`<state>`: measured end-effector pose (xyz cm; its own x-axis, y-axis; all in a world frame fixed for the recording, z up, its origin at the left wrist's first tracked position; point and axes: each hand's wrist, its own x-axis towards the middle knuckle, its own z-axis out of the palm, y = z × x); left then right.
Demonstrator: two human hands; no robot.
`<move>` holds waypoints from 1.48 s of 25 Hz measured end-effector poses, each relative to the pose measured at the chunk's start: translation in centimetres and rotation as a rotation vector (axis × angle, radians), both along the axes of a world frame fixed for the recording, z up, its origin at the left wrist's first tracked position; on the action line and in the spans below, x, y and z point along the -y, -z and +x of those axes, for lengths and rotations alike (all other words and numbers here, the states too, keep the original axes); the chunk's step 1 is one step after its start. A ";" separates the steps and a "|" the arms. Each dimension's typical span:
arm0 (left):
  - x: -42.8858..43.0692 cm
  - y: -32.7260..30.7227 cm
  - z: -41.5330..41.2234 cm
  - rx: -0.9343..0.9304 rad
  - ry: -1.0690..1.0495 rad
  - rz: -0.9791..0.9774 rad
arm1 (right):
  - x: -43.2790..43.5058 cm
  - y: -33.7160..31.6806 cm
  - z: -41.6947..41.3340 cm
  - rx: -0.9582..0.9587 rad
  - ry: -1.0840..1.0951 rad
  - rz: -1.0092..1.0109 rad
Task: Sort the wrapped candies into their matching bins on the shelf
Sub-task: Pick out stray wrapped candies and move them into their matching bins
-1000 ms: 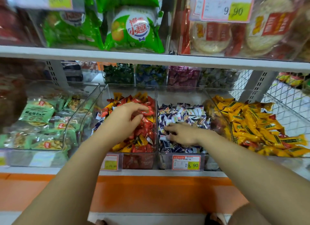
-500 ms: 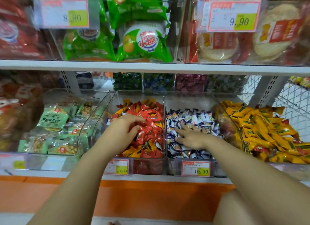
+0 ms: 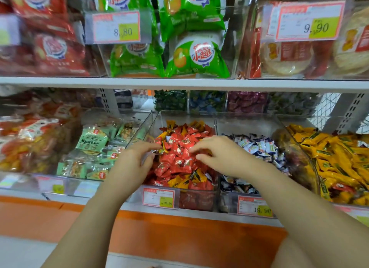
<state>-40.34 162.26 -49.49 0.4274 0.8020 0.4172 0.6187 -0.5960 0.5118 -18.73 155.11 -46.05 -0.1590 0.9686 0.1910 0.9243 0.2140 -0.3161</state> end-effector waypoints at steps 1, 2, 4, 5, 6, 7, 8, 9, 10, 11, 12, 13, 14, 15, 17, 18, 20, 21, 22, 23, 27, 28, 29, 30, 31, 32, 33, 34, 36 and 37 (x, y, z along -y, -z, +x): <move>-0.1 0.1 -0.1 0.003 -0.006 0.011 | -0.4 0.6 -1.0 0.086 -0.087 -0.065; -0.4 0.2 -0.1 0.005 -0.013 0.021 | -0.8 1.4 -1.7 0.216 -0.135 -0.125; -1.3 0.5 -0.1 0.010 -0.025 0.039 | -2.4 2.6 -2.0 0.463 -0.127 -0.193; -1.8 0.6 -0.1 0.006 -0.025 0.046 | -3.3 2.7 -2.0 0.518 -0.104 -0.218; -2.5 0.8 -0.2 0.002 -0.024 0.050 | -4.5 2.9 -1.8 0.533 -0.081 -0.247; -3.1 0.9 -0.3 0.004 -0.022 0.054 | -5.7 3.0 -1.5 0.535 -0.064 -0.274; -3.7 0.8 -0.4 0.011 -0.019 0.055 | -7.0 3.1 -1.3 0.538 -0.058 -0.296; -4.2 0.7 -0.7 0.022 -0.015 0.061 | -8.2 3.1 -1.1 0.539 -0.059 -0.313; -4.7 0.6 -1.0 0.032 -0.008 0.069 | -9.3 3.2 -1.0 0.533 -0.063 -0.323; -5.0 0.4 -1.3 0.040 0.000 0.079 | -10.2 3.2 -0.9 0.521 -0.064 -0.326; -5.3 0.2 -1.5 0.049 0.002 0.088 | -10.9 3.2 -0.8 0.507 -0.063 -0.319; -5.6 0.1 -1.9 0.059 -0.001 0.091 | -11.5 3.1 -0.8 0.495 -0.059 -0.300; -5.8 0.1 -2.1 0.067 -0.006 0.082 | -11.7 2.8 -0.7 0.483 -0.048 -0.272; -5.9 0.2 -2.3 0.067 -0.006 0.069 | -11.7 2.4 -0.7 0.466 -0.030 -0.231; -5.9 0.6 -2.3 0.040 0.014 0.057 | -11.2 1.6 -1.0 0.414 0.005 -0.085; -5.9 0.8 -2.2 0.024 0.025 0.051 | -10.7 1.4 -1.4 0.378 -0.001 -0.007; -5.8 1.0 -2.0 0.000 0.036 0.030 | -9.7 1.4 -2.9 0.334 -0.086 0.007; -5.8 1.1 -1.9 -0.007 0.039 0.024 | -9.5 1.9 -3.6 0.349 -0.143 -0.049; -5.8 1.2 -1.9 -0.009 0.039 0.023 | -9.5 2.5 -4.1 0.388 -0.171 -0.110; -5.7 1.2 -1.8 -0.005 0.038 0.027 | -9.7 3.1 -4.2 0.430 -0.161 -0.146; -5.2 1.2 -2.0 0.000 0.042 0.013 | -10.6 3.3 -2.2 0.476 0.000 -0.122; -5.2 1.1 -2.2 -0.007 0.048 0.007 | -10.6 3.2 -1.7 0.473 0.029 -0.136; -5.1 1.1 -2.3 -0.010 0.055 0.002 | -10.6 3.0 -1.4 0.456 0.046 -0.151; -5.1 1.0 -2.5 -0.012 0.061 -0.006 | -10.5 2.8 -1.3 0.428 0.054 -0.154; -5.1 0.9 -2.6 -0.013 0.062 -0.014 | -10.4 2.6 -1.4 0.398 0.053 -0.138; -5.0 0.9 -2.7 -0.016 0.061 -0.016 | -10.2 2.3 -1.7 0.374 0.041 -0.109; -5.0 0.8 -2.7 -0.020 0.059 -0.013 | -10.0 2.1 -2.4 0.360 0.012 -0.079; -5.0 0.8 -2.6 -0.024 0.055 -0.009 | -9.9 2.0 -3.2 0.365 -0.031 -0.055; -5.0 0.7 -2.5 -0.027 0.048 -0.013 | -10.0 2.4 -4.8 0.423 -0.112 -0.060; -5.0 0.6 -2.5 -0.027 0.048 -0.017 | -10.3 2.7 -5.4 0.450 -0.128 -0.075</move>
<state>-42.80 167.29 -50.13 0.4763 0.7874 0.3914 0.6037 -0.6165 0.5055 -24.16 165.37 -48.79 -0.3292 0.9442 0.0061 0.9405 0.3274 0.0906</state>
